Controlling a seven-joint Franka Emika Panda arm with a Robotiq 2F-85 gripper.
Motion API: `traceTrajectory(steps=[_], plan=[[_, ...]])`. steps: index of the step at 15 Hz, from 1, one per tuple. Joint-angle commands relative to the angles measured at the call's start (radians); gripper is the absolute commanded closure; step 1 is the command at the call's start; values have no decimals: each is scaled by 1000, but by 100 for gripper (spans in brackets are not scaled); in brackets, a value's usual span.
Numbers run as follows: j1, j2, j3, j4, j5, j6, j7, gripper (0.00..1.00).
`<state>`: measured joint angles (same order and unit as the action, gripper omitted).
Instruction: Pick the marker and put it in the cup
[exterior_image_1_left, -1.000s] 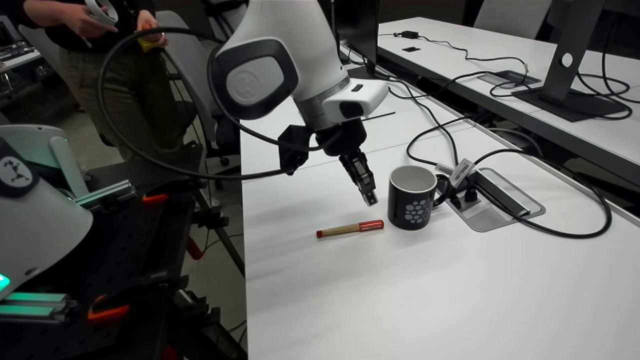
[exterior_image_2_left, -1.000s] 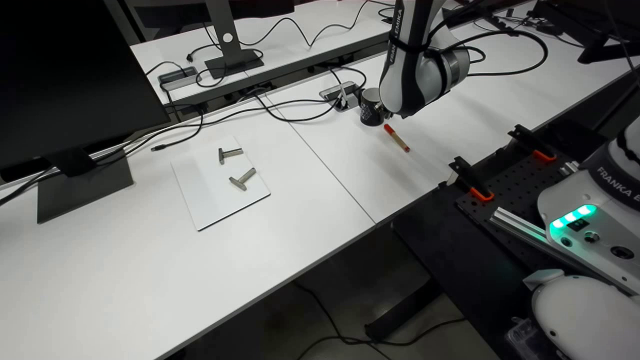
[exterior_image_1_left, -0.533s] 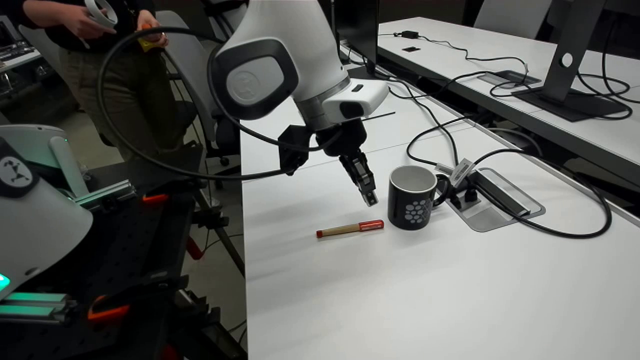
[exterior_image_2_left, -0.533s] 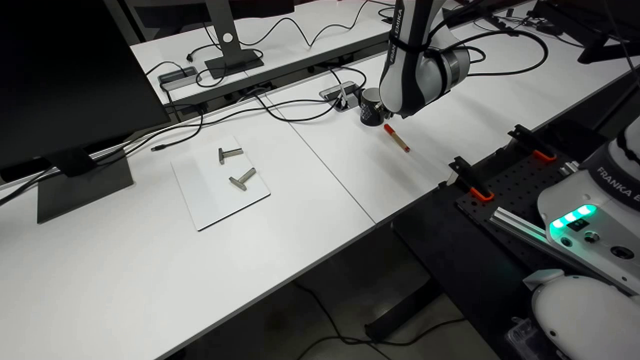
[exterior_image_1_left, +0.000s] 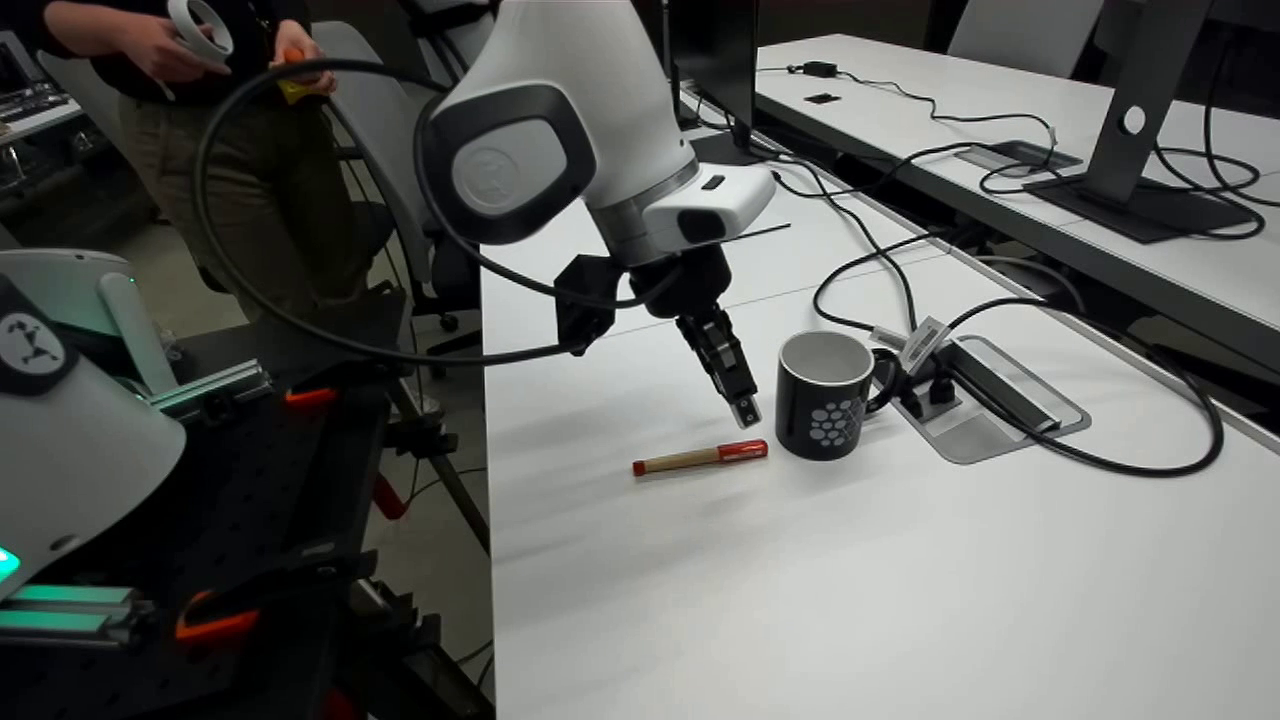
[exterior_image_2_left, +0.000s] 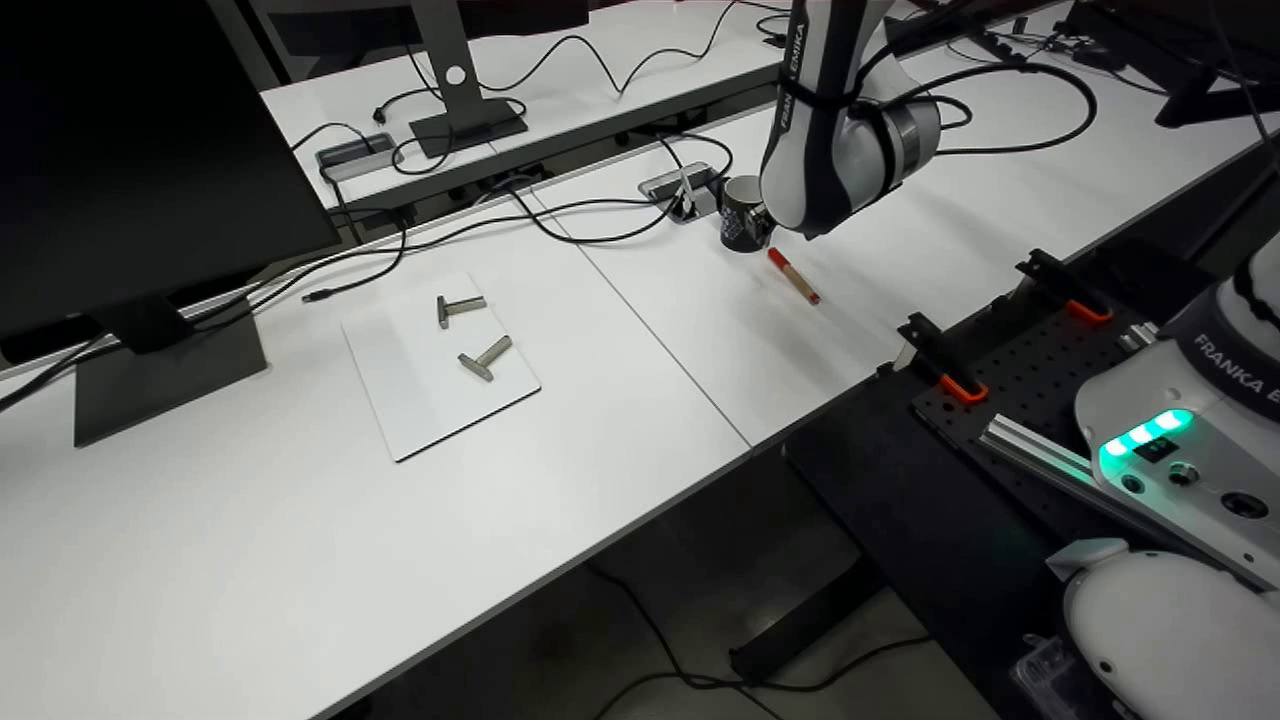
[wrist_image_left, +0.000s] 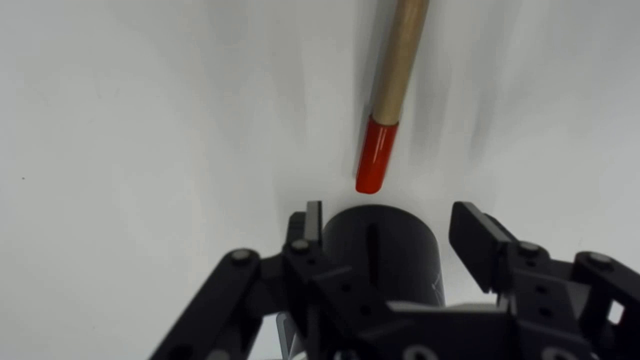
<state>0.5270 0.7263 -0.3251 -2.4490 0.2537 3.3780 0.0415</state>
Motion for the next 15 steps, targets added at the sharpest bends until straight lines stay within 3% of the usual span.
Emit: traceTrajectory(steps=[1,2,4,5,15], plan=[[-5,2,3,0,-3,2,-1,1],[-5,3,3,0,-3,2,-1,16],[-5,3,3,0,-3,2,-1,3],[-5,3,3,0,-3,2,-1,1],[-81,10,31,10,-68,-81,-14,0]])
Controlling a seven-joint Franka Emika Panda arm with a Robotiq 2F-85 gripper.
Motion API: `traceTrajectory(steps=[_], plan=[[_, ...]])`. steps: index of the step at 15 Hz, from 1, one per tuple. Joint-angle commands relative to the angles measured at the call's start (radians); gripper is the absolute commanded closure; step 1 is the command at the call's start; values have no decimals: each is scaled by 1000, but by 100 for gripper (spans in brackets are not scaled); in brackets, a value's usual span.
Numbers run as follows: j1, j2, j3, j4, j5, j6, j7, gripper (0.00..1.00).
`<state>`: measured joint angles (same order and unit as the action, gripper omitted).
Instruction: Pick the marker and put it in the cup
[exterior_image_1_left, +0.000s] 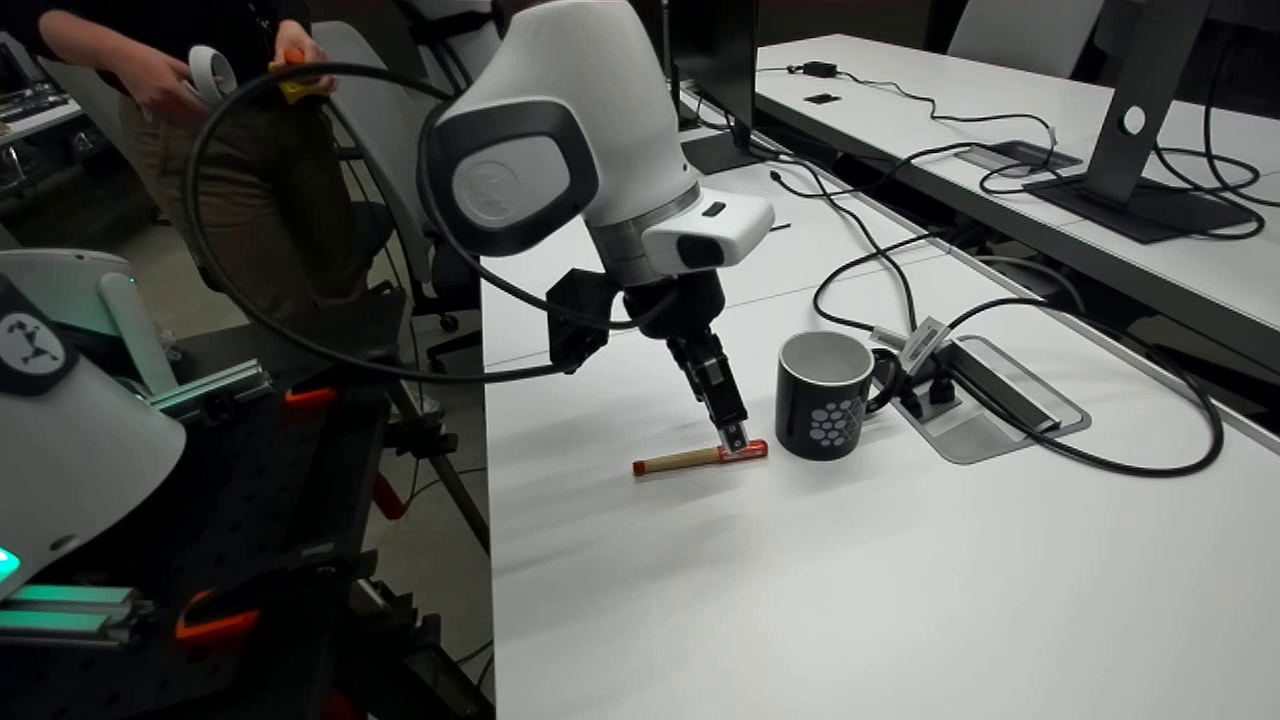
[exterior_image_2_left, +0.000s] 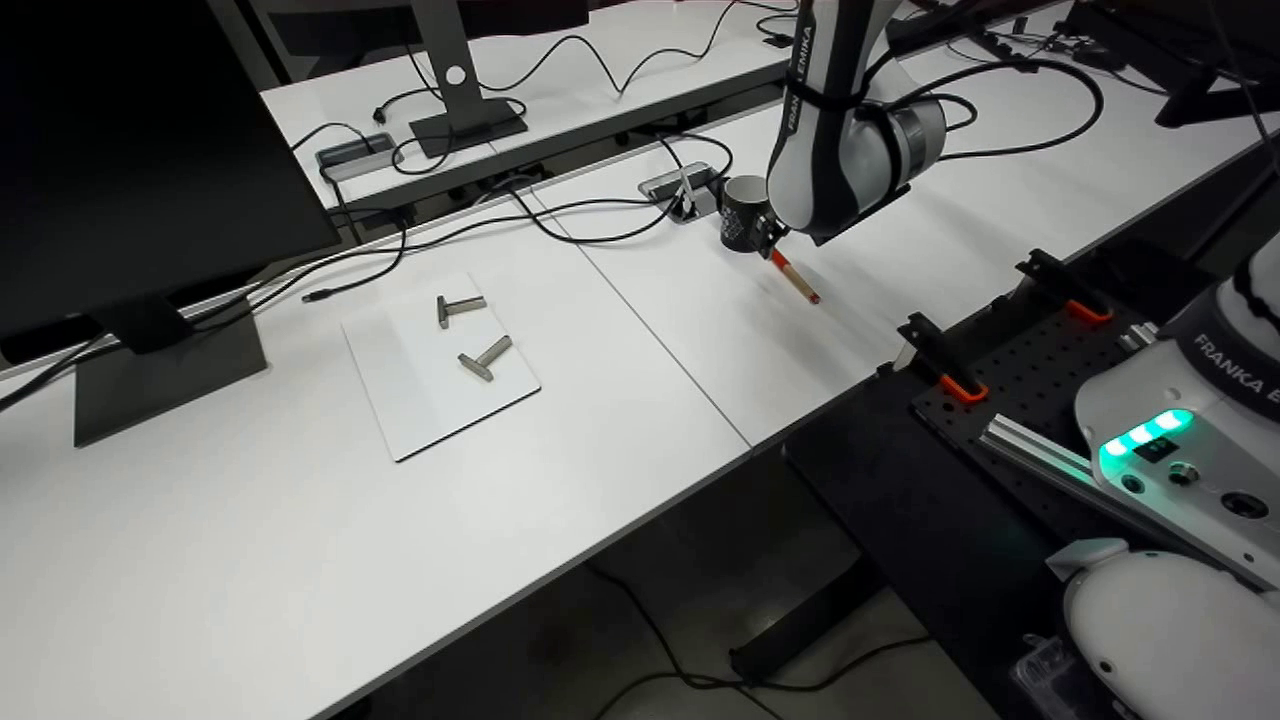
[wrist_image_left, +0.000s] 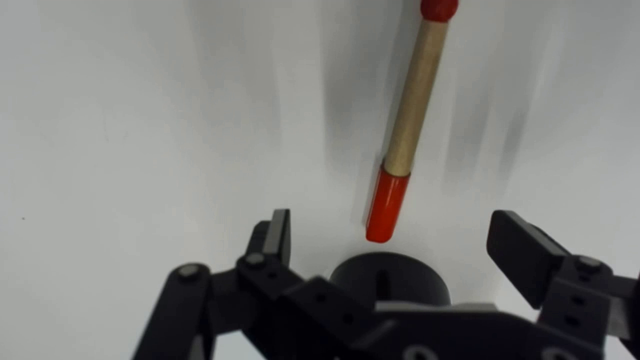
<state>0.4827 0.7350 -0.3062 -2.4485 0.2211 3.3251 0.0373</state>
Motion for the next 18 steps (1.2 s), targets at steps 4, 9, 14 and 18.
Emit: traceTrajectory(steps=[4,9,14,18], plan=[[-37,1,6,6,-46,-26,9,0],[-43,1,10,8,-50,-30,9,0],[-43,1,10,8,-50,-30,9,0],[-32,4,0,9,-44,-27,15,0]])
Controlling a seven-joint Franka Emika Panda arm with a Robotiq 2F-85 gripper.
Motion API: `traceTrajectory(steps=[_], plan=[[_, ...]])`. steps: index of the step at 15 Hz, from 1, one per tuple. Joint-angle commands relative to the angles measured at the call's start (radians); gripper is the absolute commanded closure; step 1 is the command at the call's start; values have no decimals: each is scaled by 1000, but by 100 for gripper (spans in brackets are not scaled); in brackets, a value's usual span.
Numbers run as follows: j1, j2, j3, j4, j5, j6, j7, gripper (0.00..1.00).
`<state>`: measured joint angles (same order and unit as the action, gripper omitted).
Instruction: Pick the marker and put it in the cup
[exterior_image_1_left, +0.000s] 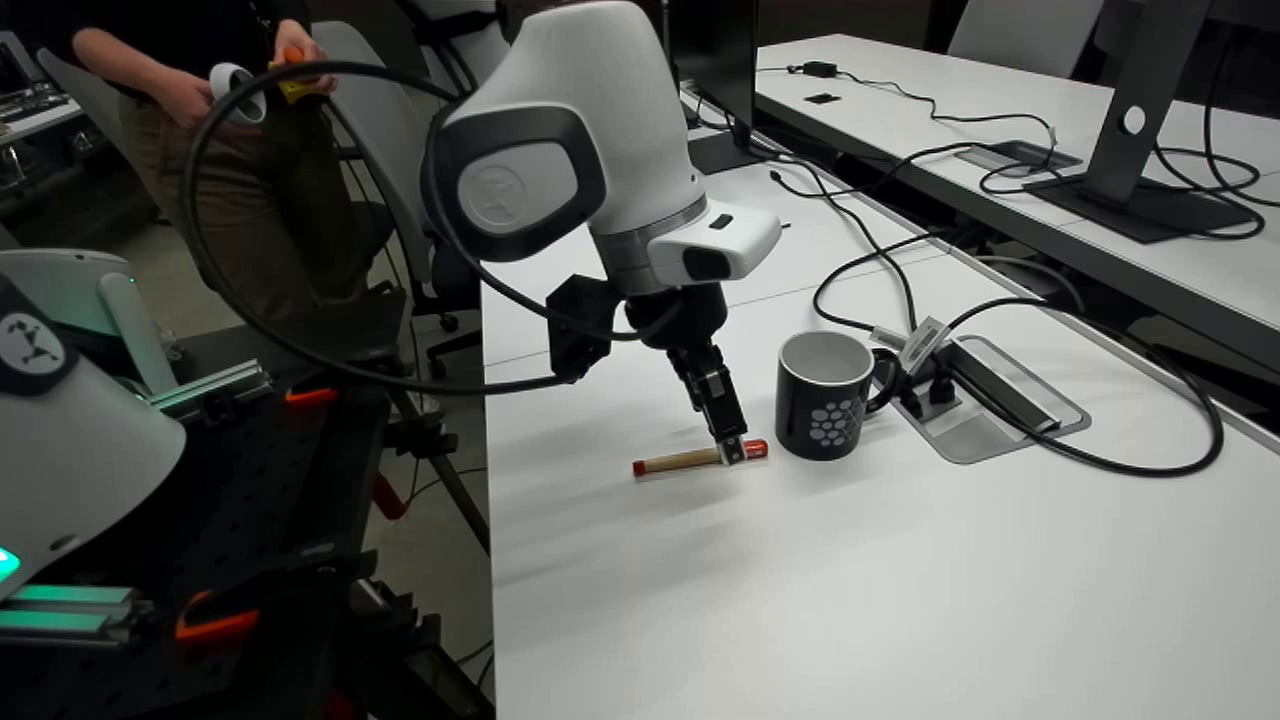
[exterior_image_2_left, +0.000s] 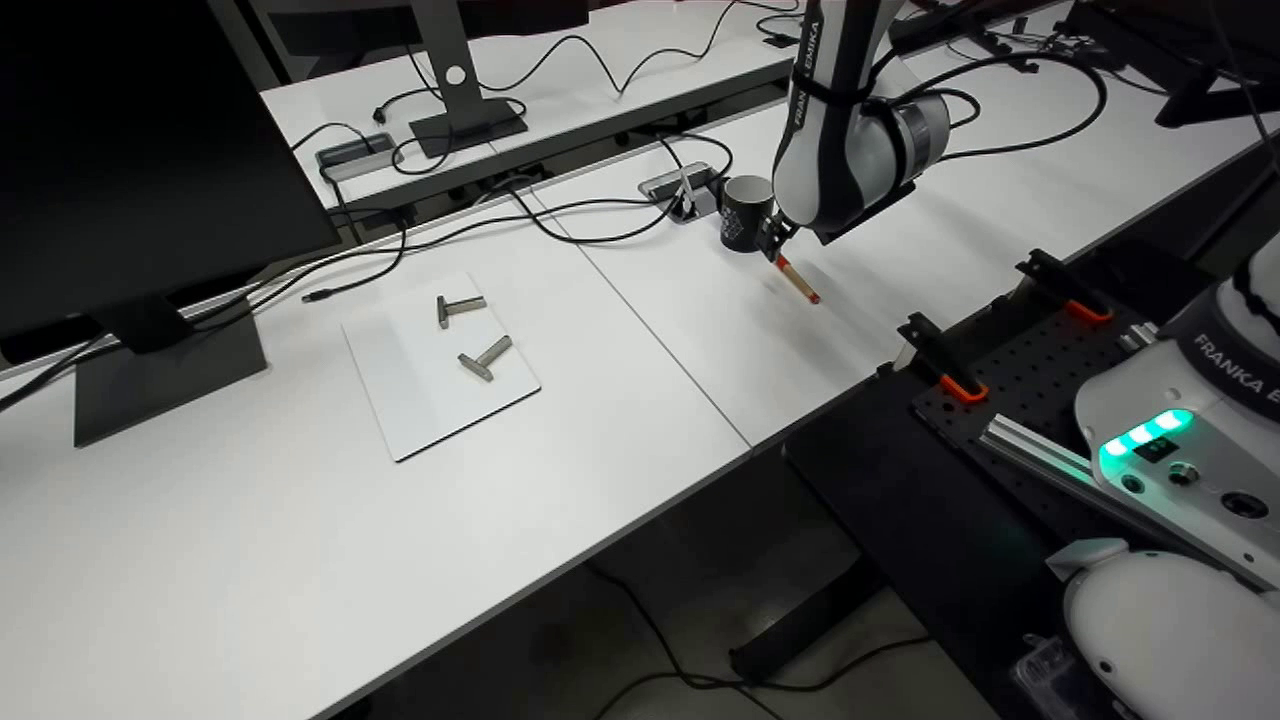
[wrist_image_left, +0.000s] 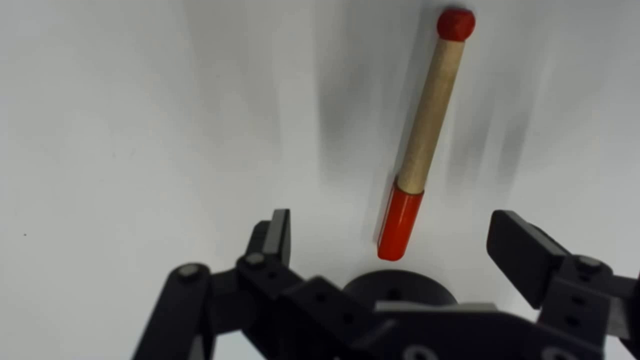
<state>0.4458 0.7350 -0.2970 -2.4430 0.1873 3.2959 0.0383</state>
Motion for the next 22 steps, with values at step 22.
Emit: traceTrajectory(steps=[22], plan=[[-154,22,118,39,-11,39,20,0]])
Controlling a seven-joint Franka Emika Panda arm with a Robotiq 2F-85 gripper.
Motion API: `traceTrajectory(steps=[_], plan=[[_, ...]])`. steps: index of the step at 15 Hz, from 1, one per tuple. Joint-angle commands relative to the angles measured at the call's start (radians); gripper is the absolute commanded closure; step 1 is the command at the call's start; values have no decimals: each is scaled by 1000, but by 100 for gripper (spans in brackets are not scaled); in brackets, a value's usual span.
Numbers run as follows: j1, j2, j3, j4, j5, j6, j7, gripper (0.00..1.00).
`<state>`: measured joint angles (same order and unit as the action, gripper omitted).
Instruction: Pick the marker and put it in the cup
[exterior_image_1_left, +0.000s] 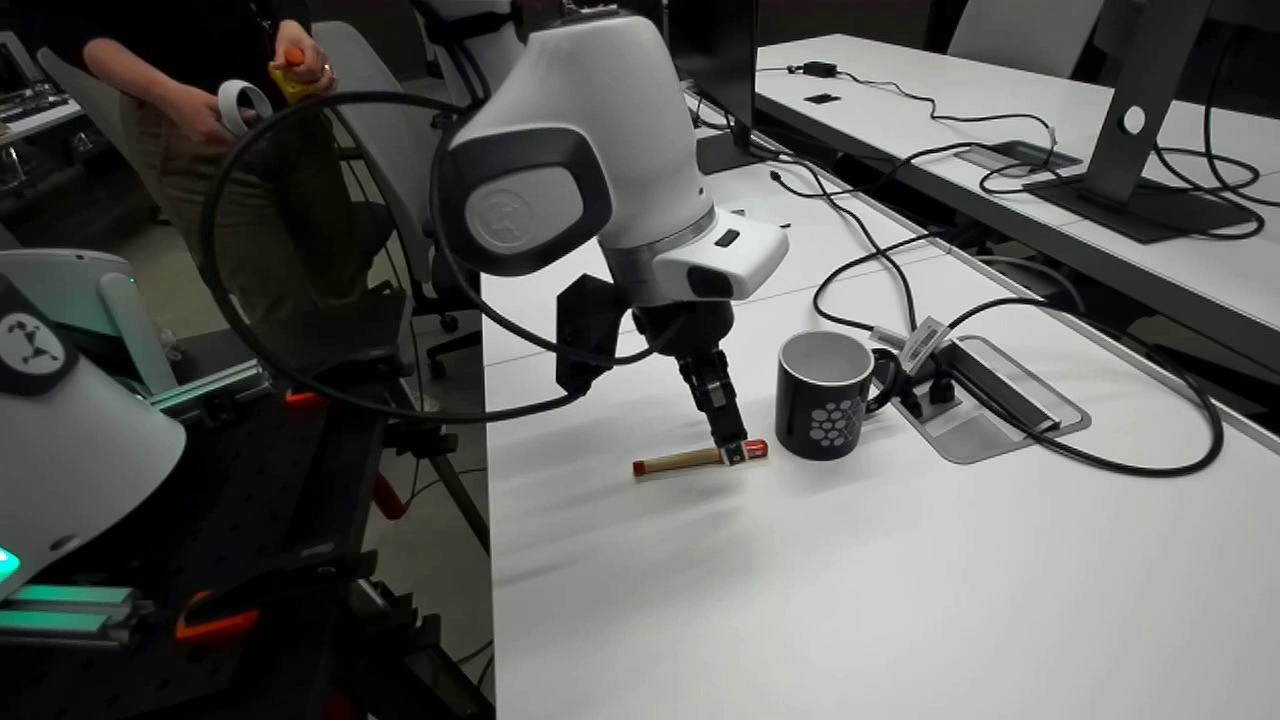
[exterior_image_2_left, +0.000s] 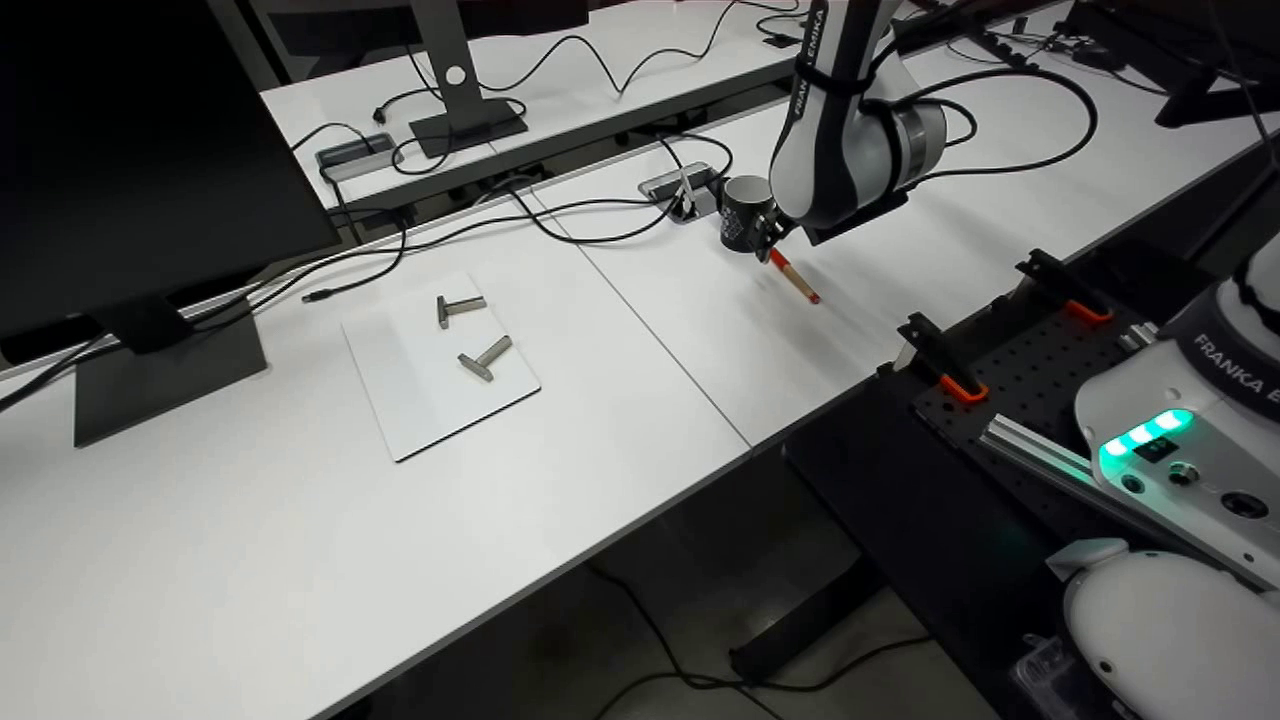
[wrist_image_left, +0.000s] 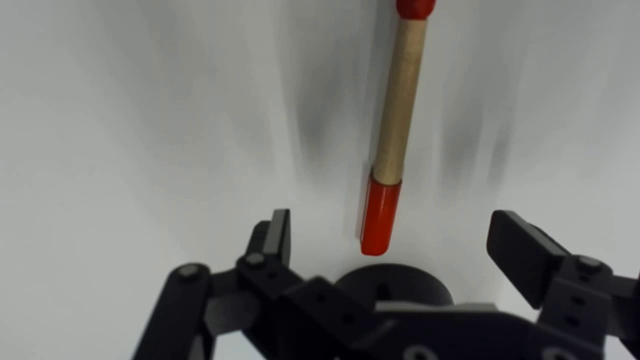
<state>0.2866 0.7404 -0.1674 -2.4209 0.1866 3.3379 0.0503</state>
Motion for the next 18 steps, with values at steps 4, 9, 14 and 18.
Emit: traceTrajectory(steps=[4,9,14,18], plan=[[15,34,-21,36,-8,-8,10,0],[42,67,-39,62,-1,-4,14,0],[52,82,-51,72,-1,-2,14,0],[17,82,-21,74,-9,1,16,0]])
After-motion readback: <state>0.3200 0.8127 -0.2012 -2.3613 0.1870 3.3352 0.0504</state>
